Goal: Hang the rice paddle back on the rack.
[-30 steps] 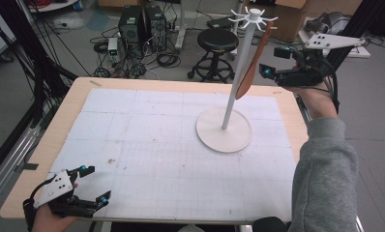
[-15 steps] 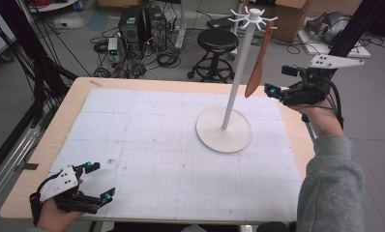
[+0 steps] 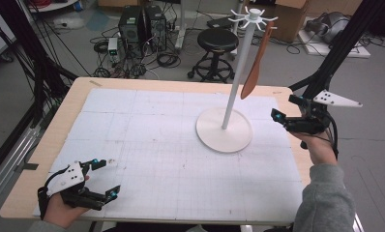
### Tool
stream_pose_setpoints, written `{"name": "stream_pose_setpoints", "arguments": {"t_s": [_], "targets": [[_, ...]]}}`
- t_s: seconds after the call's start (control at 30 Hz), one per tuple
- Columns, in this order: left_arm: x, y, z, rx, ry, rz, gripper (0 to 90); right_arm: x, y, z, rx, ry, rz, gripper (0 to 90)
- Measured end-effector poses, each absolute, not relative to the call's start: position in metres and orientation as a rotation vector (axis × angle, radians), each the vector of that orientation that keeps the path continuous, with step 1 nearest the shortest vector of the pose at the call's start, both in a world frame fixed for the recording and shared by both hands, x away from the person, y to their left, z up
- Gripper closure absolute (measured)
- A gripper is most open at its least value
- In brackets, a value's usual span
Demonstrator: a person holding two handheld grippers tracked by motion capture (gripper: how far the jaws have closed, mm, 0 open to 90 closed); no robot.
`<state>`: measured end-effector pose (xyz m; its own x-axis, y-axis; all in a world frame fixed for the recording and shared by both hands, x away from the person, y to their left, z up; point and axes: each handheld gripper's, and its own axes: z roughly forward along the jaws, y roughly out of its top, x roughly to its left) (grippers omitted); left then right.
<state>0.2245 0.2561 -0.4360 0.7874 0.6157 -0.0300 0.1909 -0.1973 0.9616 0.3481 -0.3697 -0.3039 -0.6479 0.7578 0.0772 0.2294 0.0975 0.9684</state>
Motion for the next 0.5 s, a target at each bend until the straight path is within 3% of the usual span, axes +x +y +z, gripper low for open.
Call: {"name": "stream_pose_setpoints", "arguments": {"t_s": [0.5], "targets": [[0.236,0.252,-0.434,1.749,0.607,0.419,1.8,0.305,-0.353,-0.349,0.868,1.949,1.593,0.0]]}}
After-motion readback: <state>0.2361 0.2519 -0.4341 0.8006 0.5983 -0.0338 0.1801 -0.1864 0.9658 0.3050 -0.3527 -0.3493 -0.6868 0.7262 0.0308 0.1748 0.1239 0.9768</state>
